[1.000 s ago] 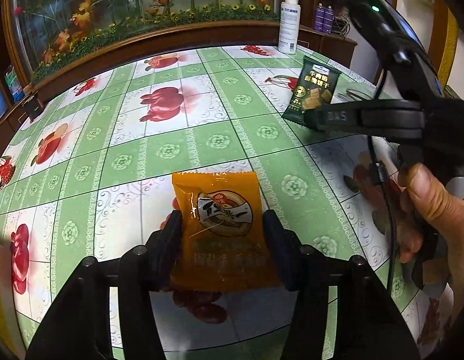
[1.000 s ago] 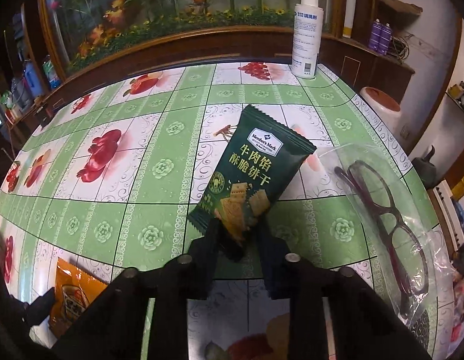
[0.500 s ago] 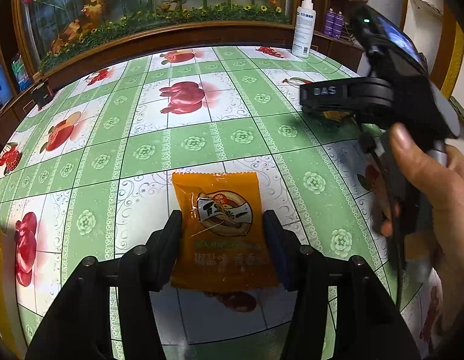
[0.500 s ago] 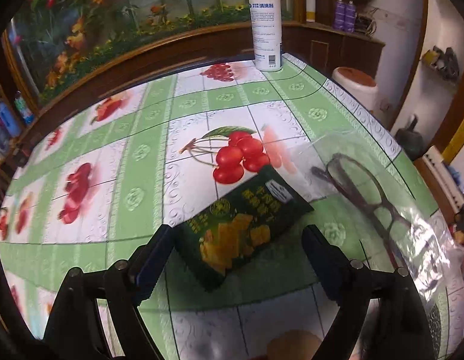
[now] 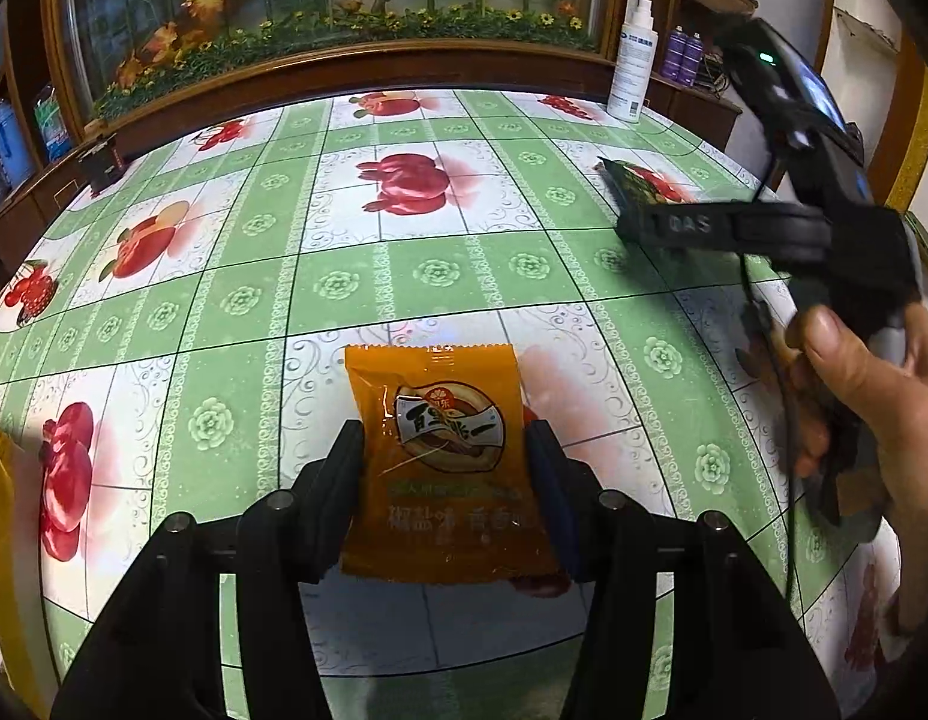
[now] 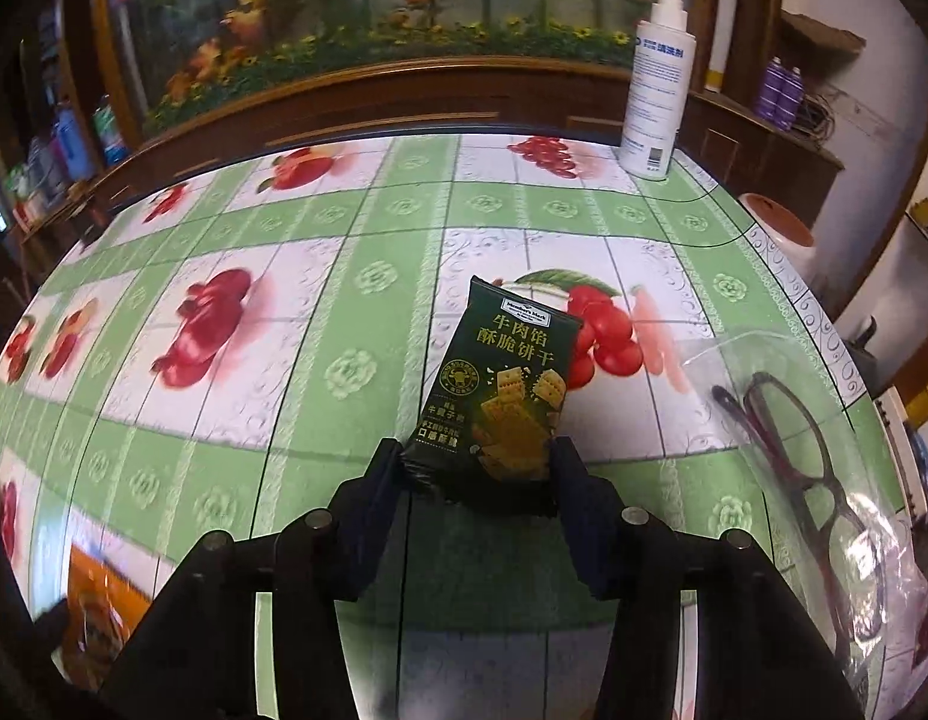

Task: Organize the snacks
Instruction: 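Lift and carry the orange bag and green biscuit pack over the tray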

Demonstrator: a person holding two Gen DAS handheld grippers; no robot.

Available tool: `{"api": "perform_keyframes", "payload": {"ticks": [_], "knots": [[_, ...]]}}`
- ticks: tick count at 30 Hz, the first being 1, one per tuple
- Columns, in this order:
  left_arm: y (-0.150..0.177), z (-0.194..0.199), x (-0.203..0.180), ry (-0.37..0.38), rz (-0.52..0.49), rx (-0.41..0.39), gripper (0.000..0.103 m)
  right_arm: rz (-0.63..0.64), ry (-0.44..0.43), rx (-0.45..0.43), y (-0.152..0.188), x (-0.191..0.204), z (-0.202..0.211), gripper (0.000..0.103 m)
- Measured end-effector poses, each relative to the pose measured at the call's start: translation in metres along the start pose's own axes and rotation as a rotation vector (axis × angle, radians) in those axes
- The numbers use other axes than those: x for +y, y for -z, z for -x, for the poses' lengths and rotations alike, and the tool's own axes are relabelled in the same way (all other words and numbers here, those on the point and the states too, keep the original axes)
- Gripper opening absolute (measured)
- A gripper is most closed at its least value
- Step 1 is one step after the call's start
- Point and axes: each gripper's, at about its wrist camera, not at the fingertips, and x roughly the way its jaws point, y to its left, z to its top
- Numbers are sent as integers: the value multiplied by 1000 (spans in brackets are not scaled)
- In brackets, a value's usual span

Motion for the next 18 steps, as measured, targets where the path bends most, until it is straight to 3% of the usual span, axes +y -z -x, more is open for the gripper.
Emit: {"api": "perform_keyframes", "payload": {"ticks": [4, 11, 18], "knots": [[5, 4, 6, 2, 16, -8, 51, 6, -46, -8, 14, 2, 17, 50], [15, 18, 21, -17, 36, -26, 38, 13, -143, -37, 40, 11, 55, 50], [21, 31, 24, -22, 19, -36, 34, 11, -213, -73, 63, 19, 96, 50]]}}
